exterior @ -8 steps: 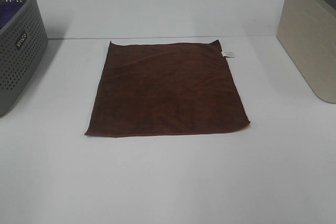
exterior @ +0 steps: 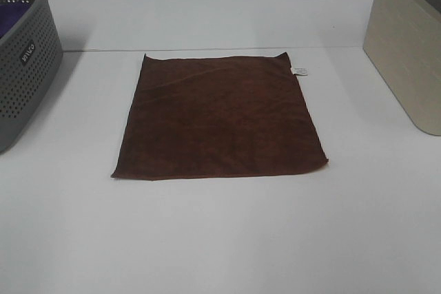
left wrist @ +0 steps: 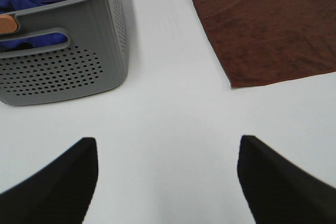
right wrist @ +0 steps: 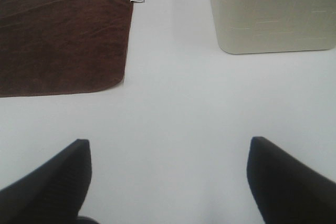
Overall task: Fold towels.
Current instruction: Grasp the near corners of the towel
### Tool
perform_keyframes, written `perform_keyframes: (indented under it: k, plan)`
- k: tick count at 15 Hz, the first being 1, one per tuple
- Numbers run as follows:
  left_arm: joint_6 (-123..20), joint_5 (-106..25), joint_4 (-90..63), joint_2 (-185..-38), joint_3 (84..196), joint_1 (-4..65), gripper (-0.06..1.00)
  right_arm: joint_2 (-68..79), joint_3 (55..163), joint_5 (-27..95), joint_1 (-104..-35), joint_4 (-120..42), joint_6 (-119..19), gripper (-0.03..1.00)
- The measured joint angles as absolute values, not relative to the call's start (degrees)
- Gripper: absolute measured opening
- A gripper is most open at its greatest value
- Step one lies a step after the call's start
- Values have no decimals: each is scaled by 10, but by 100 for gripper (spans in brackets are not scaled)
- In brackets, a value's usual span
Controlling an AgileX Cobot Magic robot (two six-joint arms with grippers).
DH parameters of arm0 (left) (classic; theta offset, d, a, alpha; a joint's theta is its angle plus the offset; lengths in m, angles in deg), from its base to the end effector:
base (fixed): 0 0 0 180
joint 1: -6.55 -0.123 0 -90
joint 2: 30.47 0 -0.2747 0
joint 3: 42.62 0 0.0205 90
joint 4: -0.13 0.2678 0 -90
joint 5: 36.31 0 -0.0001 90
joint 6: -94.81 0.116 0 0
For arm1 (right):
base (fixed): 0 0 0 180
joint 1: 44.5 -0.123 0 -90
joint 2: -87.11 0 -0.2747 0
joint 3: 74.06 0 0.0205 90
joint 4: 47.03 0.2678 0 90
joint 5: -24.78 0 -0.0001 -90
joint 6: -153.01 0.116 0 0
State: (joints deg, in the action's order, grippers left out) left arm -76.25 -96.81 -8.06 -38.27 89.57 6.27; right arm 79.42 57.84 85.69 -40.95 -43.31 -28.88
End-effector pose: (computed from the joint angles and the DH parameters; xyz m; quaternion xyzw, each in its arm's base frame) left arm 0.0409 -0.0142 0.2782 0.0669 0.8437 -0.0287 0.5318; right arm 0.0415 0.0040 0.2752 0.0109 0.8508 0.0075 0.5254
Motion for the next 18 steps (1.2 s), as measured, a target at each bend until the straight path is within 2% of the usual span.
perform_keyframes:
  k: [18]
  plan:
    - [-763,-968,-81,-383,896,63,71,794,578,857,-409,-433,-289,77]
